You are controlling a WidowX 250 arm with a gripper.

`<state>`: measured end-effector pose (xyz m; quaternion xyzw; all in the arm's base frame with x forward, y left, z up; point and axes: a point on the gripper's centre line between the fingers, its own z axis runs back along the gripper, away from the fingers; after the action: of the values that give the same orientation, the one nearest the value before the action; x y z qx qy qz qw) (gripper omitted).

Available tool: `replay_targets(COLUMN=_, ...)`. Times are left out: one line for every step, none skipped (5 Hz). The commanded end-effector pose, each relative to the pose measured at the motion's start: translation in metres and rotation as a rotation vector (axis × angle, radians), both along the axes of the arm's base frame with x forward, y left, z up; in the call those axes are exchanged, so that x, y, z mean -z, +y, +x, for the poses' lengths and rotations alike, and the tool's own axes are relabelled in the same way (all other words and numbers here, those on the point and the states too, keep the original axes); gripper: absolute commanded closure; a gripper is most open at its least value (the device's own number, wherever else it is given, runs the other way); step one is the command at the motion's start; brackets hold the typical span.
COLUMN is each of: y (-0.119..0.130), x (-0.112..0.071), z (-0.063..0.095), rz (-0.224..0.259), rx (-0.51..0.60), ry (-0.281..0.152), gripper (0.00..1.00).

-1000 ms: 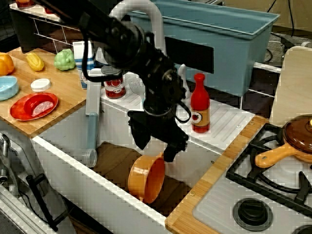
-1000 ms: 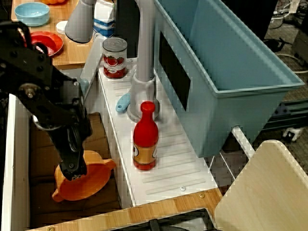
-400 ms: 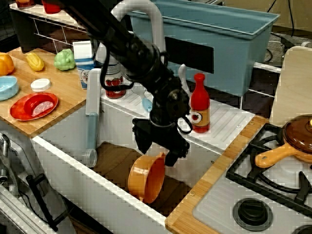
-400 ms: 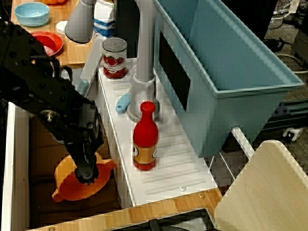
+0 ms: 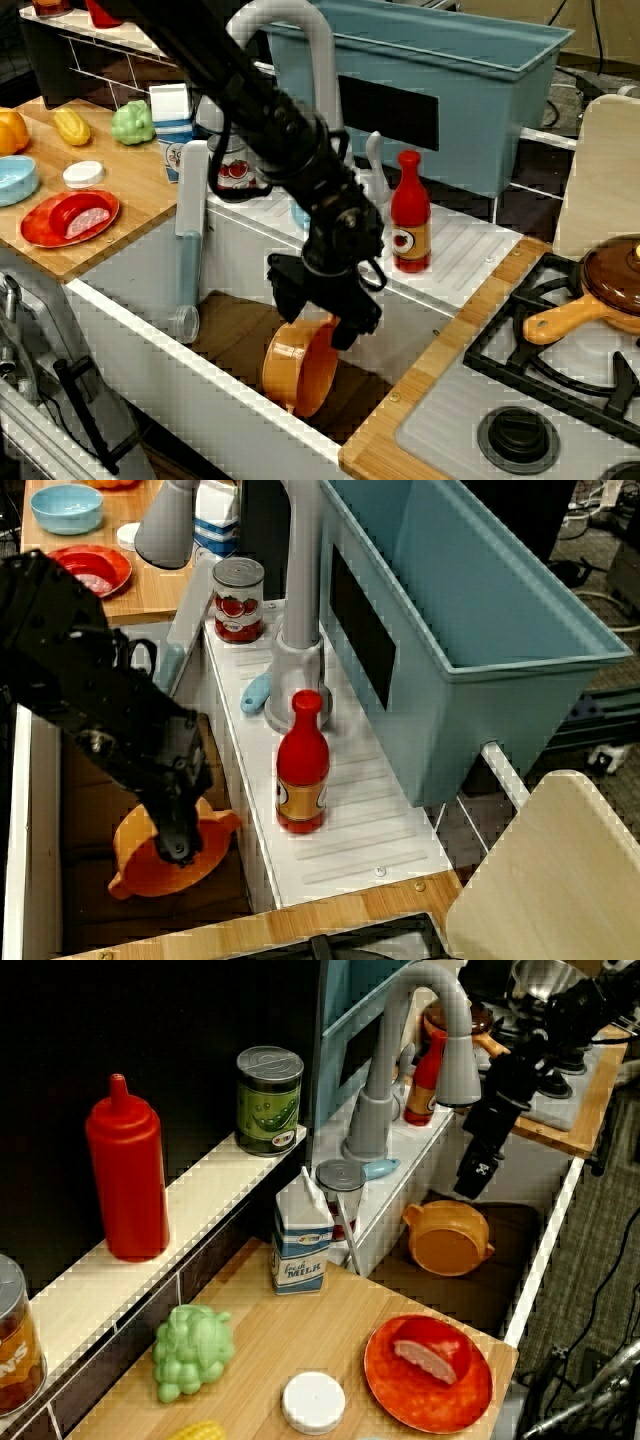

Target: Flip orange pot upright in sink

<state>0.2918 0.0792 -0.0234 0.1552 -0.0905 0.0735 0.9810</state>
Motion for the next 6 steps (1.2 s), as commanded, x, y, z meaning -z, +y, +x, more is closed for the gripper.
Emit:
replay_targets(y=0.01, x=0.001, z=0.004, rz=0.019, rx=-0.012, ry=-0.046, gripper=0.0)
replay_targets(y=0.013, x=0.008, z=0.002, rz=-0.007, rx=-0.058, ry=-0.099, gripper=0.0)
replay_targets(y=0.014, x=0.011, z=0.001, rz=-0.033, rx=-0.092, ry=-0.137, gripper=0.0)
replay_targets(y=0.014, x=0.016, z=0.001, rz=-0.027, rx=-0.113, ry=-0.148, gripper=0.0)
replay_targets(y=0.016, x=0.02, z=0.001, rz=-0.01, rx=-0.122, ry=-0.15, gripper=0.0)
replay_targets(y=0.017, x=0.025, z=0.003, rz=0.023, rx=-0.143, ry=-0.167, gripper=0.0)
